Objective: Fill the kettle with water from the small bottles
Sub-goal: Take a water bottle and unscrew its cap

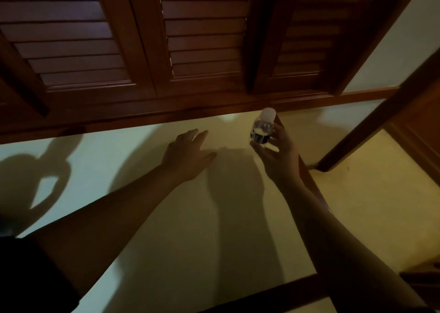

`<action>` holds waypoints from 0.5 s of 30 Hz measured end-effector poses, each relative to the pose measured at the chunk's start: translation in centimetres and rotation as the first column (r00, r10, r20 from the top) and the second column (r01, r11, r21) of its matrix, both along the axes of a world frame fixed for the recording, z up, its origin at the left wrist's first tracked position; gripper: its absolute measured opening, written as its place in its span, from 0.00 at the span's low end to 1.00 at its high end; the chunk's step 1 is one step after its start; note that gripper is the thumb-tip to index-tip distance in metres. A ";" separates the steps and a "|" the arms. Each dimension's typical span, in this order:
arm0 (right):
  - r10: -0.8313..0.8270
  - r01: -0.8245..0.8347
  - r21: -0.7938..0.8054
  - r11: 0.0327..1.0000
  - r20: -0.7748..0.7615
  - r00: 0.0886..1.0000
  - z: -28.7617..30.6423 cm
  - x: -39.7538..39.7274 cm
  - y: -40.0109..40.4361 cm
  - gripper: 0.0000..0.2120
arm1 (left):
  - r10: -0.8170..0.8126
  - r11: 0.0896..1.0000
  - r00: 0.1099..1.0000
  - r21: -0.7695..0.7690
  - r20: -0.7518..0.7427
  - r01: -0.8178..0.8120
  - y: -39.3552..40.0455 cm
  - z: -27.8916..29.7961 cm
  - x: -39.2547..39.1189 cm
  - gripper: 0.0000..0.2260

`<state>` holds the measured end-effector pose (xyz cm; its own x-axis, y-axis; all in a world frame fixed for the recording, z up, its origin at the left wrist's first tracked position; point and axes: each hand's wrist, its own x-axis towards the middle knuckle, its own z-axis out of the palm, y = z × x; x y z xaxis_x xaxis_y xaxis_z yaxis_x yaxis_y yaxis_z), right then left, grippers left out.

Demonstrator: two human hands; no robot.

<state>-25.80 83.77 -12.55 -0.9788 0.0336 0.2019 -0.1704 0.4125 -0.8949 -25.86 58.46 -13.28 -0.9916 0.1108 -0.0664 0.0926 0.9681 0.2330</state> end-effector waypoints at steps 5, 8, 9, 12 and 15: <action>-0.079 0.078 0.046 0.996 0.019 0.997 -0.9 -6.5 1.2 0.30 | 0.008 0.995 0.999 -0.098 -0.032 -0.011 0.0 -3.0 -0.4 0.33; -0.076 0.075 0.038 0.996 0.012 0.997 -1.7 -9.2 1.7 0.31 | 0.017 0.993 0.998 -0.116 -0.068 -0.025 0.2 -3.8 -0.6 0.34; -0.076 0.076 0.038 0.996 0.012 0.997 -1.8 -9.8 1.8 0.31 | 0.022 0.994 0.997 -0.106 -0.069 -0.029 0.2 -3.9 -0.6 0.35; -0.087 0.084 0.079 0.993 0.027 0.996 -2.0 -11.5 2.0 0.32 | 0.039 0.996 0.996 -0.080 -0.083 -0.045 0.1 -4.3 -0.7 0.35; -0.123 0.118 0.081 0.990 0.059 0.991 -1.8 -12.7 2.0 0.34 | 0.053 0.996 0.995 -0.062 -0.087 -0.058 -0.2 -4.4 -0.7 0.35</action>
